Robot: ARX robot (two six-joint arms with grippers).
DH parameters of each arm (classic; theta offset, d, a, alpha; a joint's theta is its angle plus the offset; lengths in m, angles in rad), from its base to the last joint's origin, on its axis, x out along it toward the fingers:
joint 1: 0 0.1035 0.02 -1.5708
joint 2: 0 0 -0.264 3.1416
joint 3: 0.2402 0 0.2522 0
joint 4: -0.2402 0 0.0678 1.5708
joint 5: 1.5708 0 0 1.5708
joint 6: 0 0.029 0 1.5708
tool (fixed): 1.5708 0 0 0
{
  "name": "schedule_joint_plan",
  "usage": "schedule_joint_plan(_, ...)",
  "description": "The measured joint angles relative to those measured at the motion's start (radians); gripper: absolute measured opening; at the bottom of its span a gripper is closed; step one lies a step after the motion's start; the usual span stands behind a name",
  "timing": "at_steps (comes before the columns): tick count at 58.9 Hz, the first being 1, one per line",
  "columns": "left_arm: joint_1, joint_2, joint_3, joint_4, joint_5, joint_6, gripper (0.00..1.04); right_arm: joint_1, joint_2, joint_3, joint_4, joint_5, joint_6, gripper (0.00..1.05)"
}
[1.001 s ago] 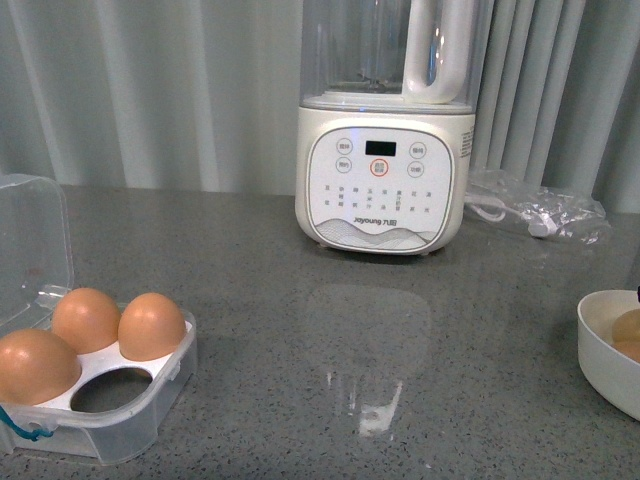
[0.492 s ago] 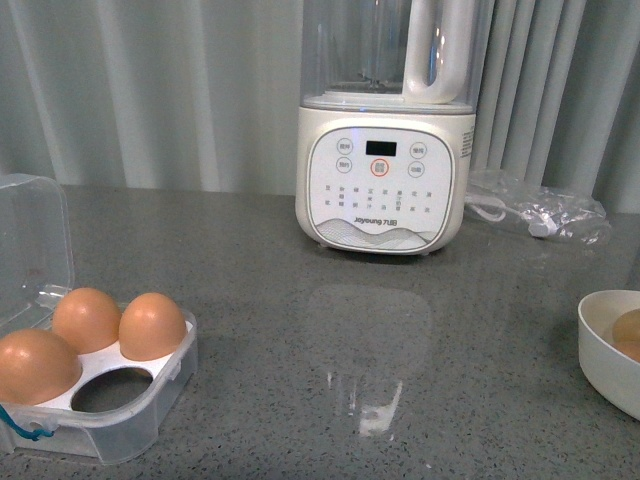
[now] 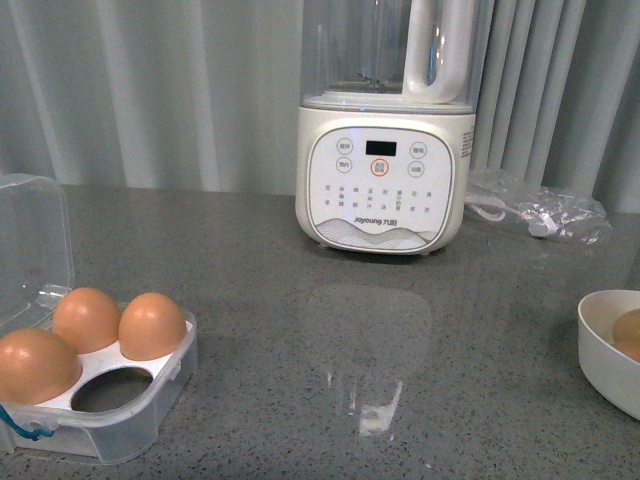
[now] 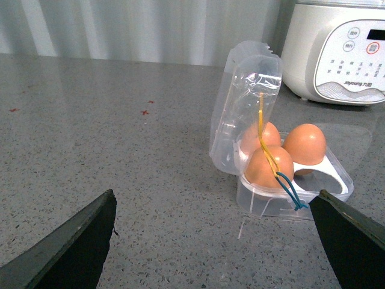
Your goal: Put egg into box
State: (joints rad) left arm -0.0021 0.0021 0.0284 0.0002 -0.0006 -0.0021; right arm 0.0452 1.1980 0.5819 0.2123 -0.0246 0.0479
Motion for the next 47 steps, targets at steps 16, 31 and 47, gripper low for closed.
schedule_joint_plan(16,0.000,0.000,0.000,0.000,0.000,0.000,0.98,-0.016,-0.037,0.055,0.055,-0.085,0.001,0.42)
schedule_joint_plan(31,0.000,0.000,0.000,0.000,0.000,0.000,0.98,0.085,0.081,0.218,0.127,-0.240,0.035,0.42)
schedule_joint_plan(47,0.000,0.000,0.000,0.000,0.000,0.000,0.98,0.209,0.185,0.335,0.122,-0.349,0.075,0.41)
